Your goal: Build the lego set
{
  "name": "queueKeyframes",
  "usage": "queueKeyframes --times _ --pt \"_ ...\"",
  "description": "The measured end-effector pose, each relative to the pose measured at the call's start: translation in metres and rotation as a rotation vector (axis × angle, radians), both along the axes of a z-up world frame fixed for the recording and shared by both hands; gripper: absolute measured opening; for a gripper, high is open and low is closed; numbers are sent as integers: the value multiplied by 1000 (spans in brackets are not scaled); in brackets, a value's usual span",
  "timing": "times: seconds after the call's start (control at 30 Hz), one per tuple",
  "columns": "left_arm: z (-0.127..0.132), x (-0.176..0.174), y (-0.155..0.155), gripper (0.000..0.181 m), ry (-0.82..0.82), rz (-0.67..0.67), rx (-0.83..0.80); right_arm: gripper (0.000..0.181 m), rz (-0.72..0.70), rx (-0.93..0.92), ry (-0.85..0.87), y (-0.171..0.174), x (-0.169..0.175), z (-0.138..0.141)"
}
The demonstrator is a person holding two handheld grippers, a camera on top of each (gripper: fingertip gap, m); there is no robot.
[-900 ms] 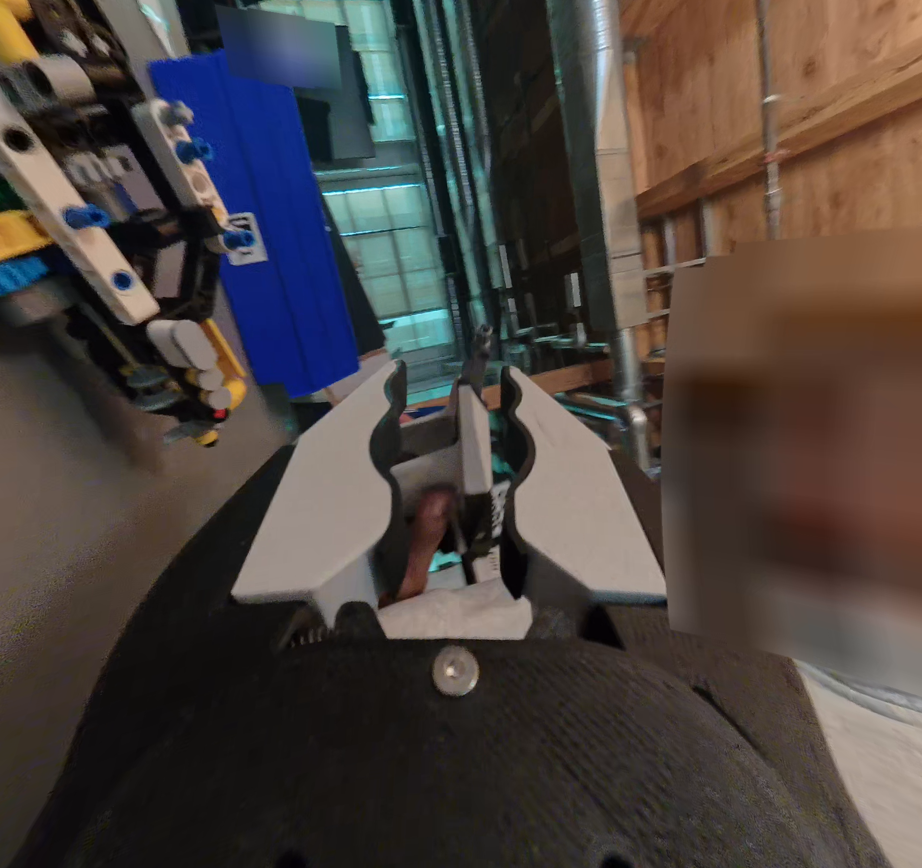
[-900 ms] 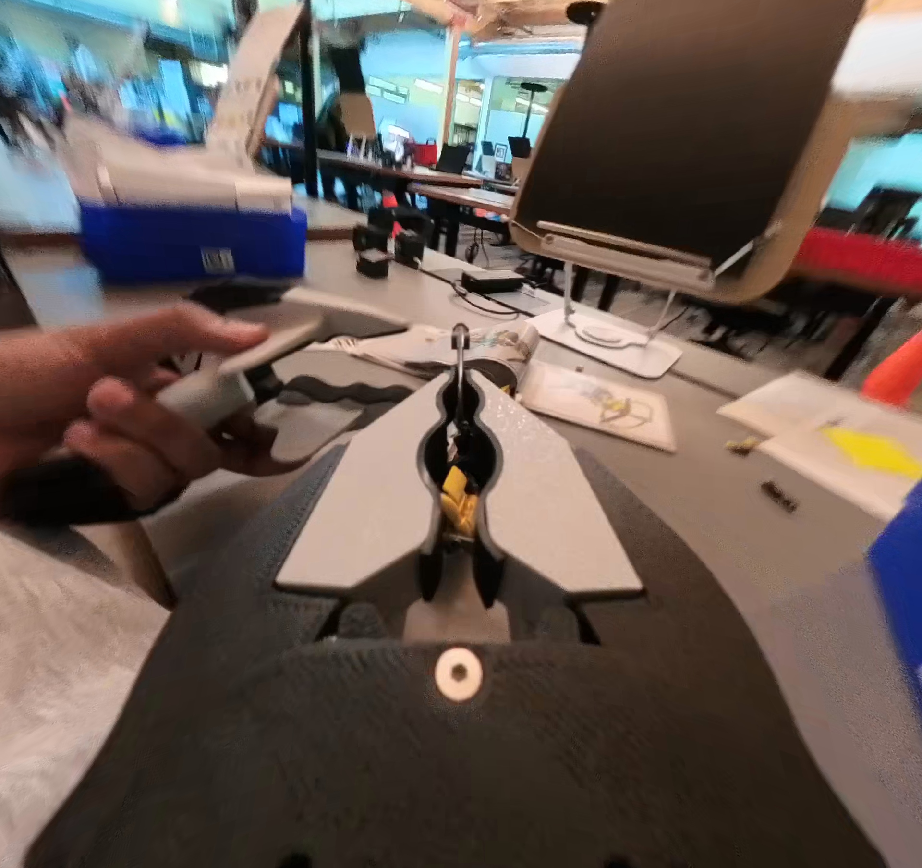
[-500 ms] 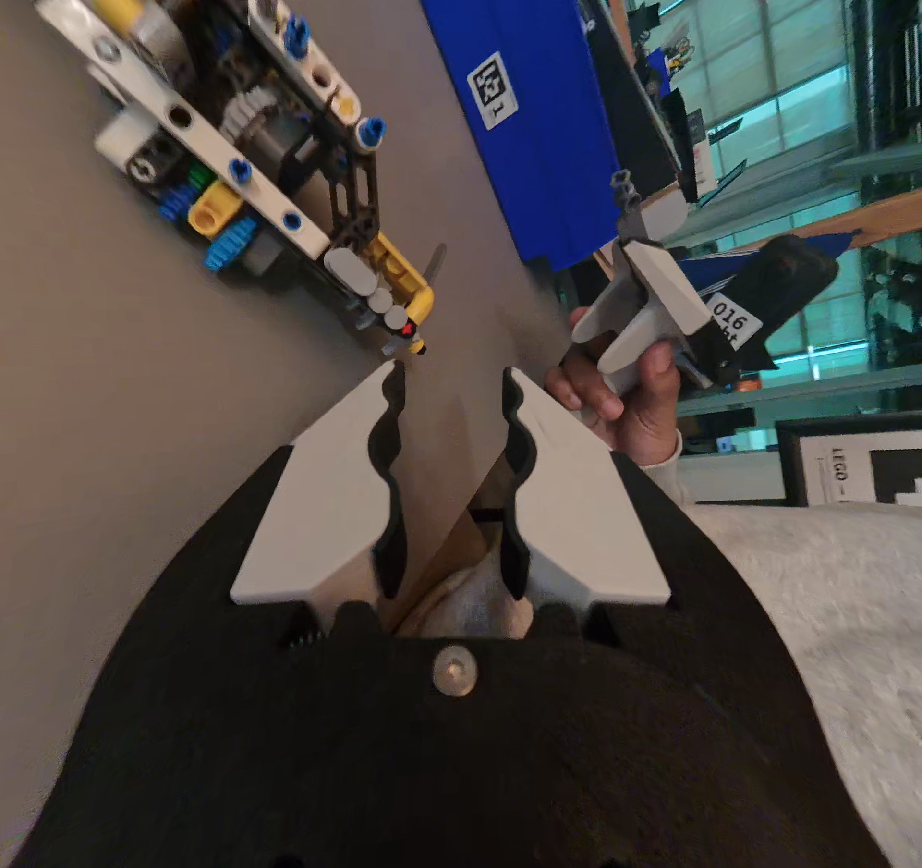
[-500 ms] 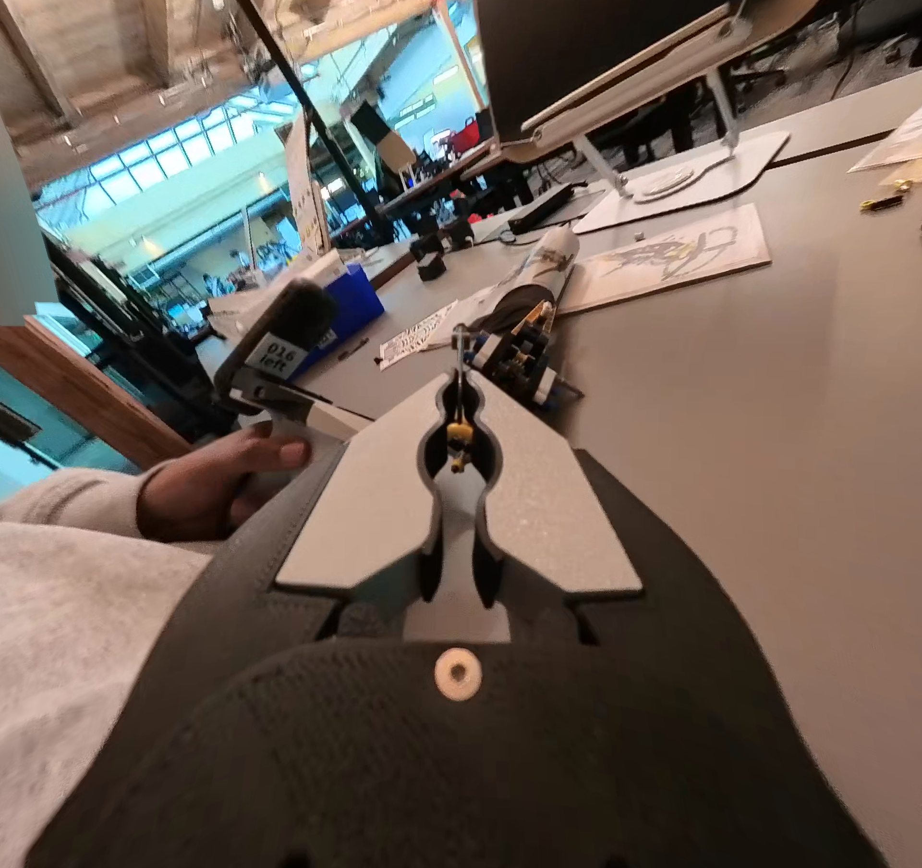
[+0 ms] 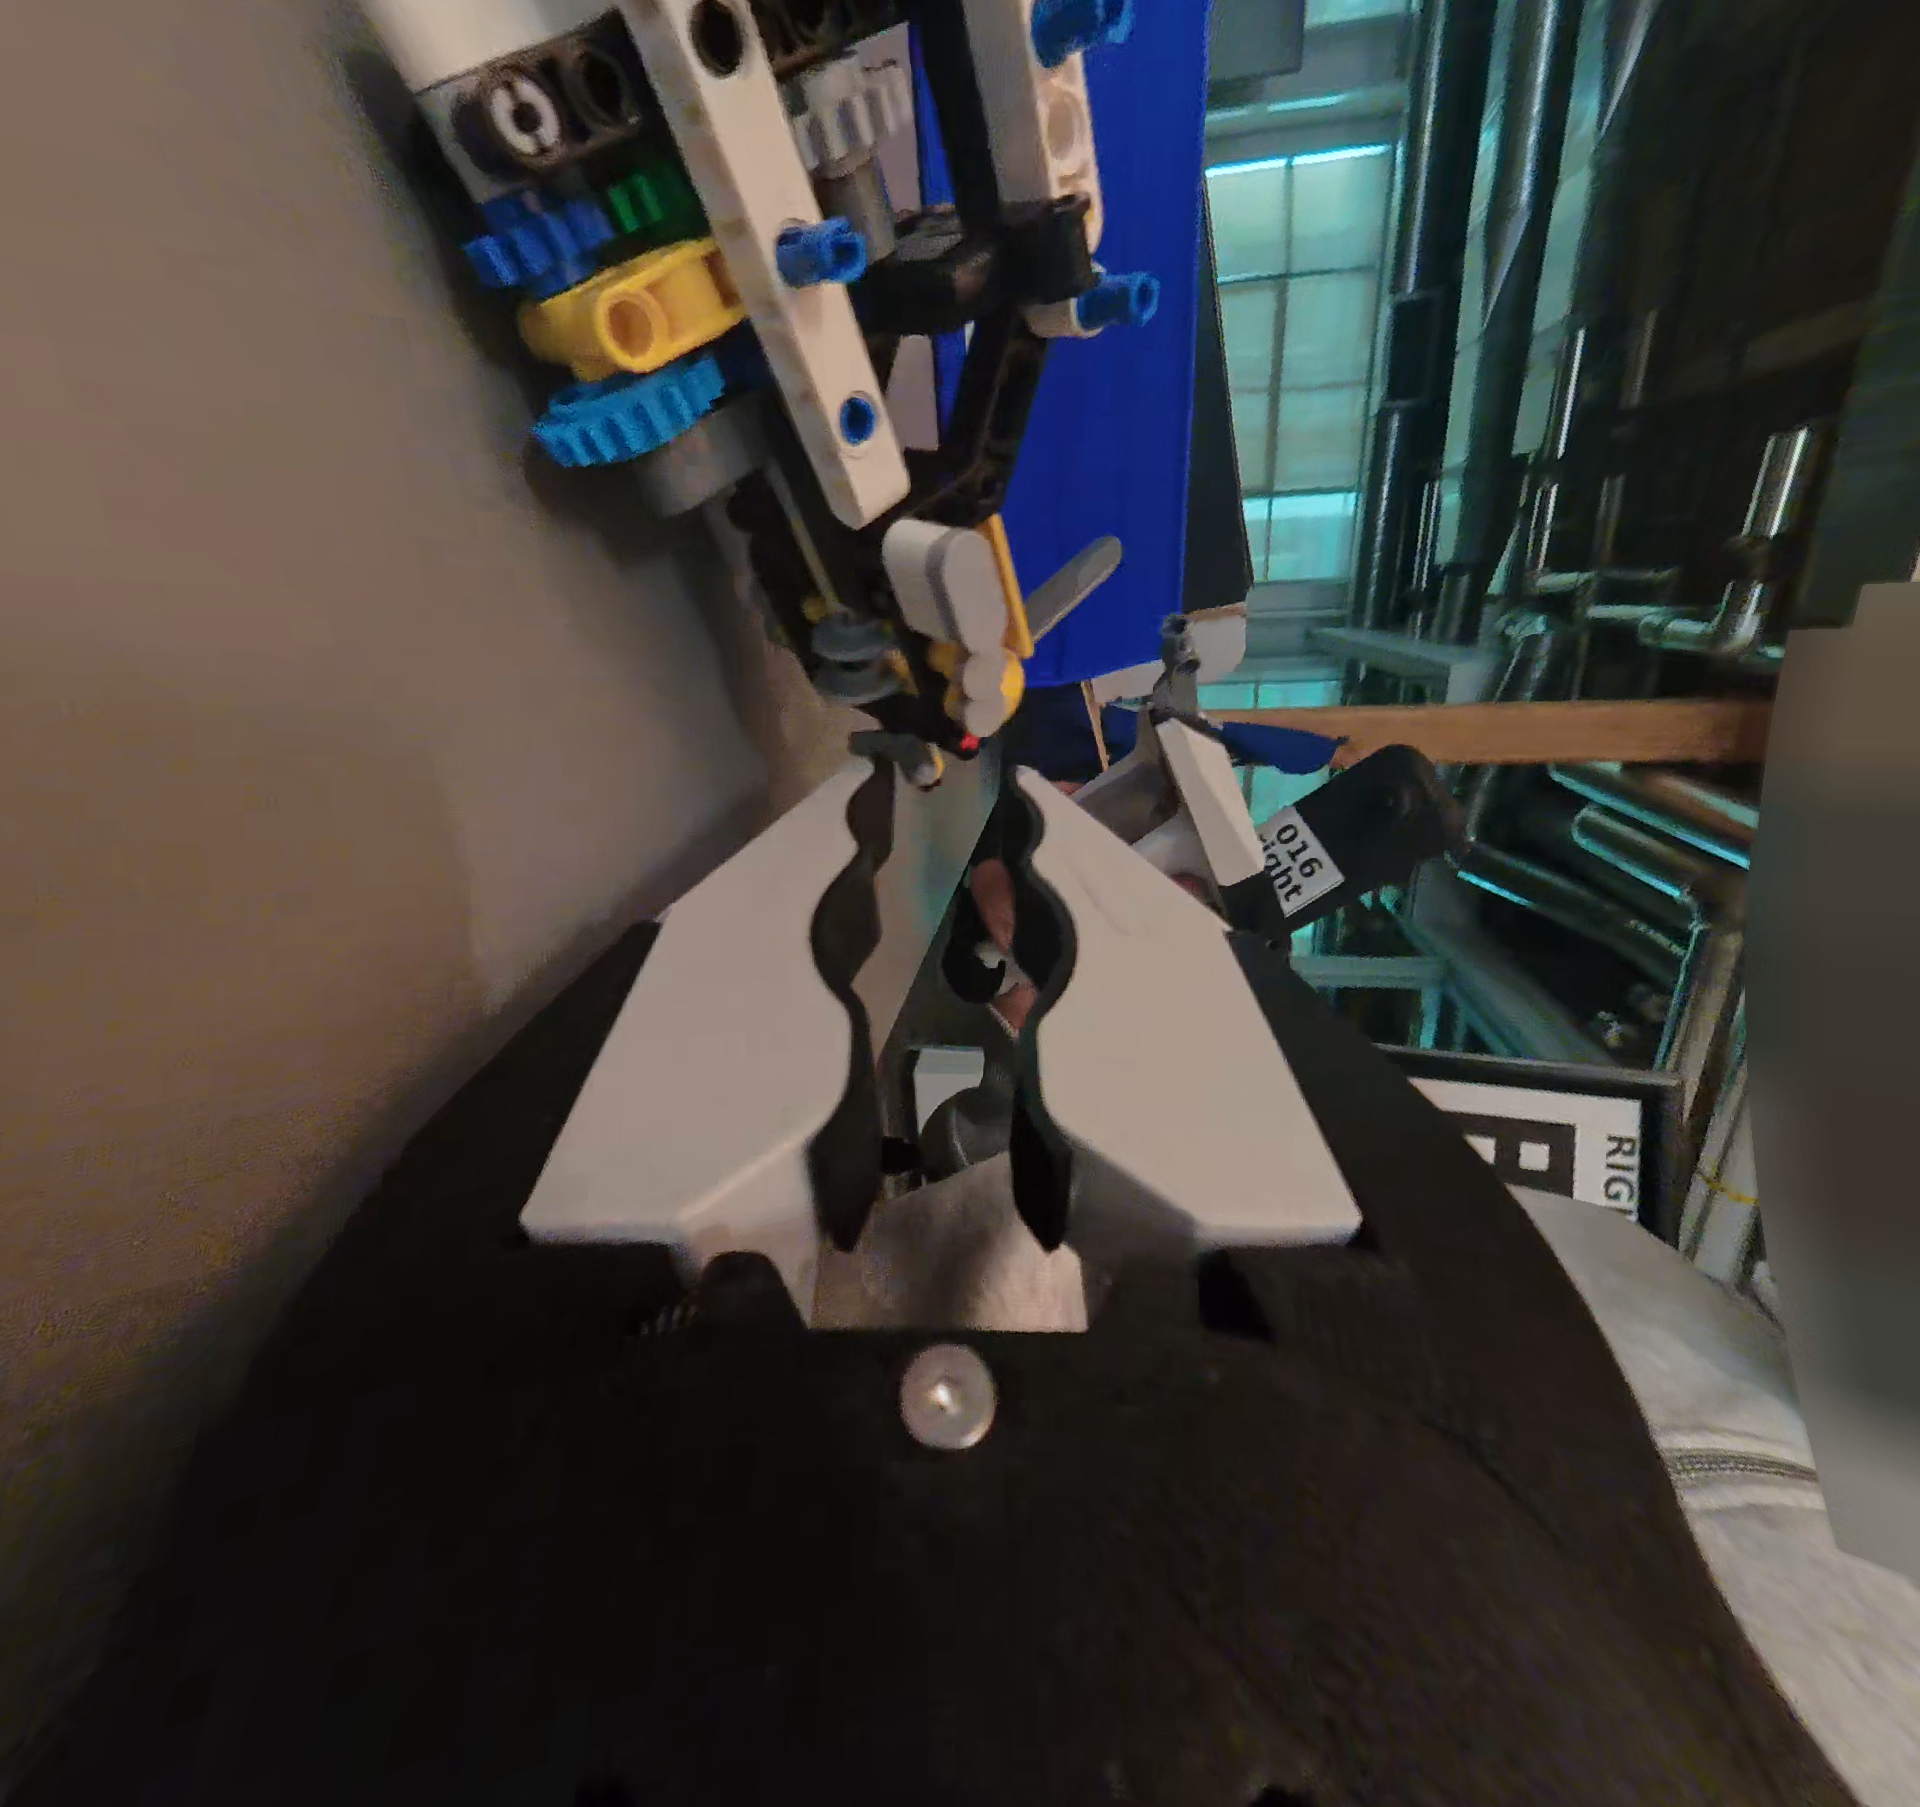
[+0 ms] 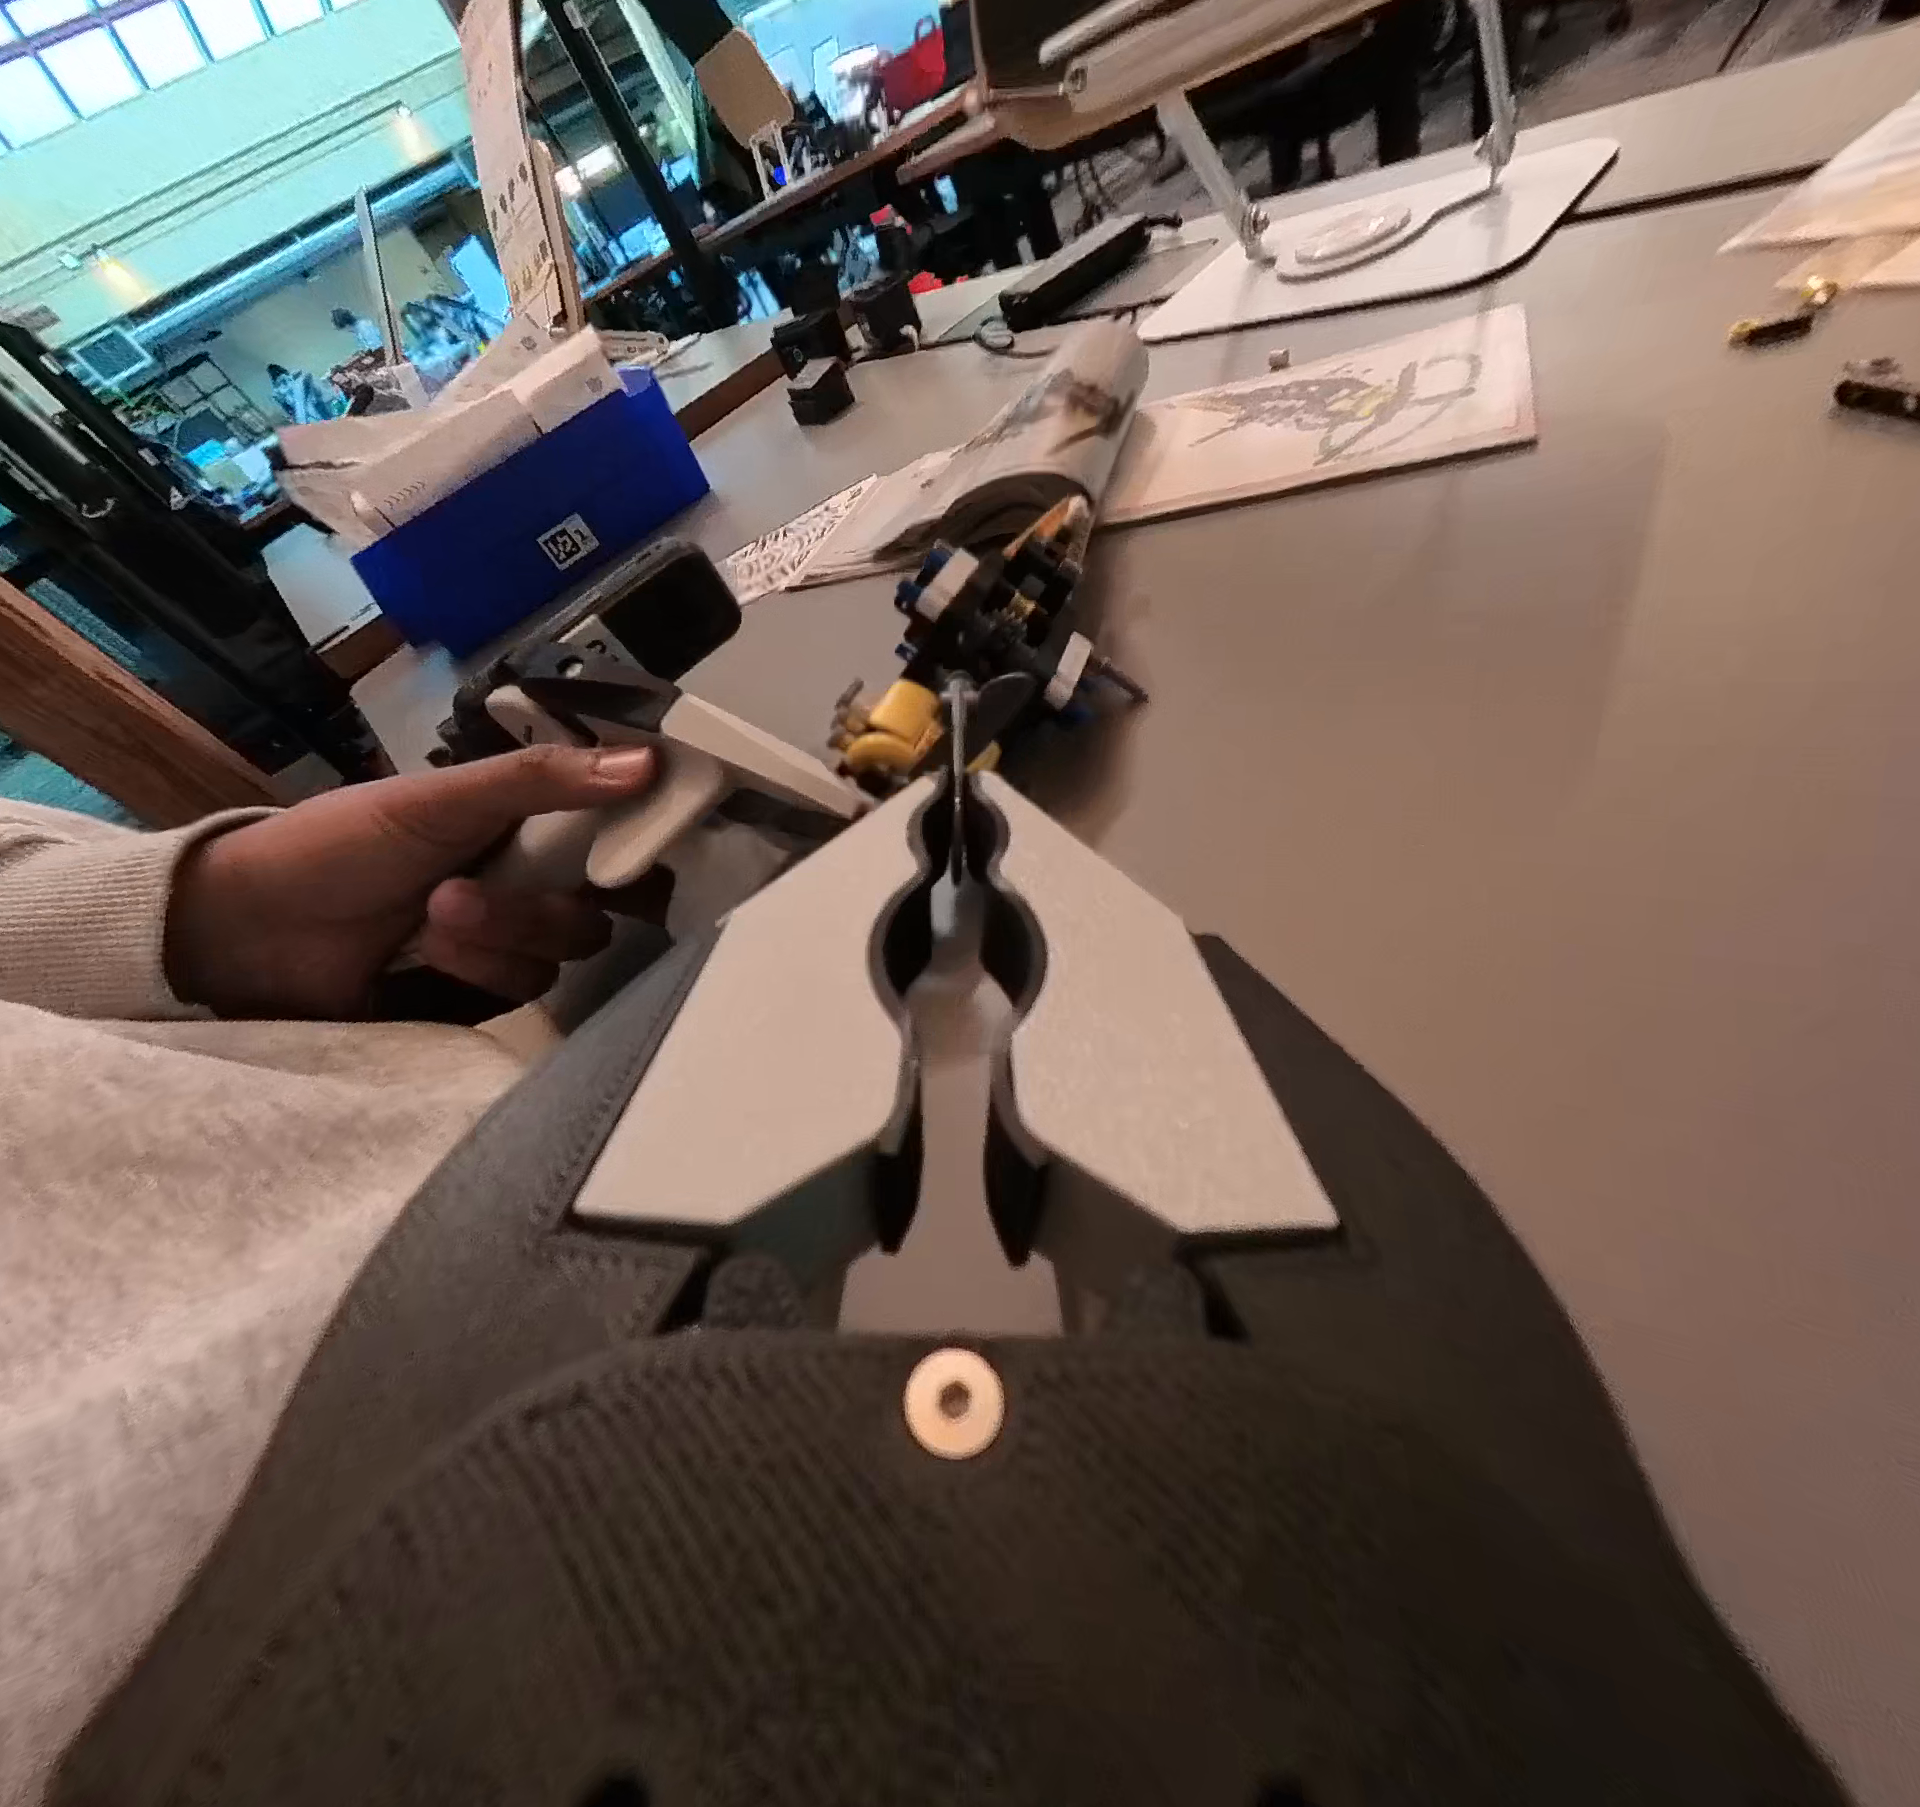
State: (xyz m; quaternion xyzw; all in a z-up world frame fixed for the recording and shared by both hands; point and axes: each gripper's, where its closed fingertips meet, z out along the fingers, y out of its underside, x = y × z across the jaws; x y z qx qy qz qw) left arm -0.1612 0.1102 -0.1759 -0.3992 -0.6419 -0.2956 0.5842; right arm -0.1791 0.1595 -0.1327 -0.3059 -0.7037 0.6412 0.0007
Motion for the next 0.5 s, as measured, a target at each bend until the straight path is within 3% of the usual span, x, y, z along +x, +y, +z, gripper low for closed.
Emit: queueKeyframes --times 0.1,0.3,0.5 --pt "-1 0 -4 6 -18 27 53 0 56 14 -64 -3 4 -12" --pt "-3 3 -8 6 -45 22 103 0 135 47 -158 -14 13 -28" --pt "0 5 -14 14 -39 37 80 0 57 192 -160 -18 7 -48"
